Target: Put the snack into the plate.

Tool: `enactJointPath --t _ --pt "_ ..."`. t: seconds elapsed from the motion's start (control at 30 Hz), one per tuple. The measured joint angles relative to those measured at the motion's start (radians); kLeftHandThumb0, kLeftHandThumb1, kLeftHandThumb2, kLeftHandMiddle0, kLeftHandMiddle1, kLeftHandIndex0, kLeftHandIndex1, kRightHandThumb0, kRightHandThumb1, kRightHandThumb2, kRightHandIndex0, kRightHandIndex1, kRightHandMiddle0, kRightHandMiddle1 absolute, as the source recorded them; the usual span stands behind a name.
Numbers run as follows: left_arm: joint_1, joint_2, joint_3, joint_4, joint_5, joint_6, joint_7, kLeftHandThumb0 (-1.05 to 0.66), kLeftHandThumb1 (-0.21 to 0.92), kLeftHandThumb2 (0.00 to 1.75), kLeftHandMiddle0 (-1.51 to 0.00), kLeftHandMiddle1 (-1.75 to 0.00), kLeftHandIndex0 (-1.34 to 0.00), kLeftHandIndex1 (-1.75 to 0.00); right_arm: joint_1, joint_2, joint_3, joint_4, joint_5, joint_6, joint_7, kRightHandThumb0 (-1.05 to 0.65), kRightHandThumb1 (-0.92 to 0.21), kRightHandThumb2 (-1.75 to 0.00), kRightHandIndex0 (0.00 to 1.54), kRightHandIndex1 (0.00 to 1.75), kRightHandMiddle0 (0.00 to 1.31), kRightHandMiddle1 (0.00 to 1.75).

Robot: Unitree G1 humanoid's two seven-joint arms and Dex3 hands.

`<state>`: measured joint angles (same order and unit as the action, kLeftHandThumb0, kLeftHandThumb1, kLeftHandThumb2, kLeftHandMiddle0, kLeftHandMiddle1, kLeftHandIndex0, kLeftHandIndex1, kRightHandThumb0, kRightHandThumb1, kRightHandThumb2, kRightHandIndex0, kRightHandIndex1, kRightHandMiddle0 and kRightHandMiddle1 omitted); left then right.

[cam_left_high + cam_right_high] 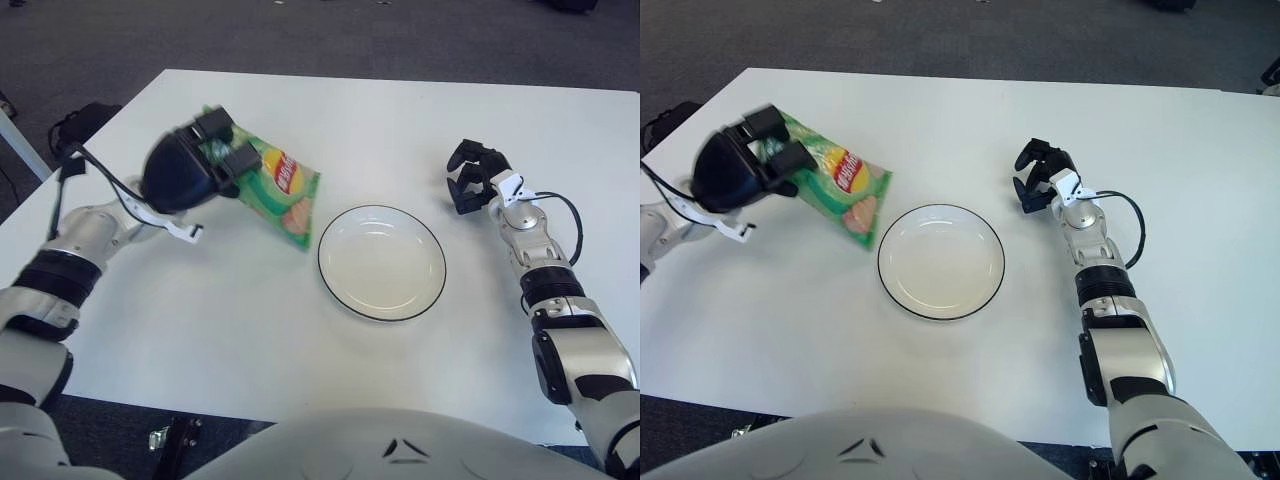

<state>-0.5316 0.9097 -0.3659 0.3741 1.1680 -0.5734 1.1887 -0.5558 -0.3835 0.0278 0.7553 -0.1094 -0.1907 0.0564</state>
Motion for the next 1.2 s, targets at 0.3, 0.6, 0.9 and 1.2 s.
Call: enactJointPath --t 0.3,0.6,0.9,1.2 --pt "0.073 -0.015 0.106 -0.150 -0.195 0.032 -0.249 -0.01 -0.03 1.70 -0.86 -1.71 -0.67 -1.74 -0.015 0.000 0.009 0.028 -0.002 -0.007 -0.001 -0.01 -0.10 -1.57 0.76 1.74 0.56 1.73" --pt "0.091 -0.101 0.151 -0.175 -0.216 0.092 -0.324 -0.01 -0.03 1.68 -0.90 -1.63 -0.66 -1.75 -0.023 -0.014 0.022 0.064 -0.010 -0.043 -0.001 -0.01 -0.03 -1.64 0.81 1.75 0.61 1.74" --pt "0.088 -0.116 0.204 -0.220 -0.219 0.128 -0.407 0.00 -0.02 1.66 -0.89 -1.62 -0.65 -1.75 -0.037 -0.016 0.034 0.089 -0.022 -0.074 -0.004 -0.01 -0.05 -1.63 0.80 1.74 0.60 1.75" --pt "-0.045 -0.125 0.208 -0.159 -0.462 0.100 -0.795 -0.01 0.06 1.61 -0.78 -1.73 -0.59 -1.75 -0.045 -0.019 0.041 0.102 -0.024 -0.094 -0.009 -0.01 -0.01 -1.67 0.82 1.75 0.63 1.74"
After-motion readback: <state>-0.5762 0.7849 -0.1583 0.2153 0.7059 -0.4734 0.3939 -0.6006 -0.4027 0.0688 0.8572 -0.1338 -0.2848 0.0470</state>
